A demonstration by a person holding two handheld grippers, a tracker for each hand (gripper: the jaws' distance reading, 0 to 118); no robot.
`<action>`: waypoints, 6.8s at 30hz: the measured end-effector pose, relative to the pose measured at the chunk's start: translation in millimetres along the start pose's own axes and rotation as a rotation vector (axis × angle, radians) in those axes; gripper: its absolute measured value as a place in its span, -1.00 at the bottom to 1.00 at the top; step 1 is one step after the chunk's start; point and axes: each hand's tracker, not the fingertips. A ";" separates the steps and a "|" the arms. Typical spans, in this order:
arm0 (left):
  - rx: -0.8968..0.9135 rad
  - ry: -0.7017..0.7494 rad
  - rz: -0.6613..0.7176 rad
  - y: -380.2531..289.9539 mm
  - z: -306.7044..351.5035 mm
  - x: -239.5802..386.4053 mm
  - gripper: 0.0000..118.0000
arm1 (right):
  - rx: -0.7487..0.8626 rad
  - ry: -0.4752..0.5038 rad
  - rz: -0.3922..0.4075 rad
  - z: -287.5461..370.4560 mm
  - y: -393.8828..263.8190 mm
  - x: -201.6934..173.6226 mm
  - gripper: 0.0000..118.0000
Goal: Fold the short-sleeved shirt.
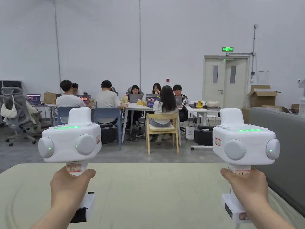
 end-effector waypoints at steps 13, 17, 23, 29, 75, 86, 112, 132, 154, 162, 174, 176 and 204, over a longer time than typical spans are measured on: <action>-0.004 -0.076 -0.058 -6.7 -2.8 0.9 0.57 | -0.009 0.039 -0.005 0.5 -16.2 0.0 -0.41; 0.004 -0.064 -0.098 -17.1 -6.3 10.4 -1.00 | -0.024 0.069 -0.085 3.2 -33.6 6.1 -0.96; 0.010 -0.095 -0.145 -25.5 -14.6 28.7 -1.00 | -0.017 0.053 0.042 8.0 -43.3 3.2 -0.96; 0.012 -0.073 -0.147 -28.8 -5.8 31.5 -1.00 | 0.003 0.048 0.064 17.7 -38.8 -1.4 -0.96; -0.970 0.191 -0.095 -421.5 -174.3 -221.5 0.61 | -0.465 0.412 0.101 -126.0 -259.7 -201.3 -0.96; -0.762 0.170 0.287 -400.0 -143.6 -274.4 -0.99 | -0.555 0.448 -0.016 -97.8 -311.3 -152.7 -0.96; -0.804 -1.188 -0.509 -375.5 39.5 348.9 -0.99 | -0.316 -0.094 -0.093 174.9 -224.4 164.1 -0.96; -0.630 -0.732 -0.130 -295.6 75.2 93.4 -1.00 | -0.396 0.021 -0.155 150.9 -263.6 124.2 -0.96; -0.949 -0.095 0.085 -378.9 -153.6 -59.0 0.67 | -0.572 0.068 -0.105 125.4 -304.7 84.8 -0.96; -0.925 -0.164 -0.045 -395.6 -134.5 -34.8 -0.98 | -0.652 0.046 -0.097 107.5 -331.4 83.3 -0.96; -0.697 -0.305 0.060 -300.6 -33.5 -26.0 -0.98 | -0.780 0.143 -0.128 -17.4 -312.8 97.0 1.00; -0.699 -0.309 0.063 -300.2 -25.0 -25.3 -0.98 | -0.837 0.102 -0.155 -72.7 -338.5 103.2 1.00; -0.265 -0.338 0.020 -27.7 -57.3 -25.9 -0.98 | -0.221 0.019 -0.110 -43.4 -51.0 130.3 -0.91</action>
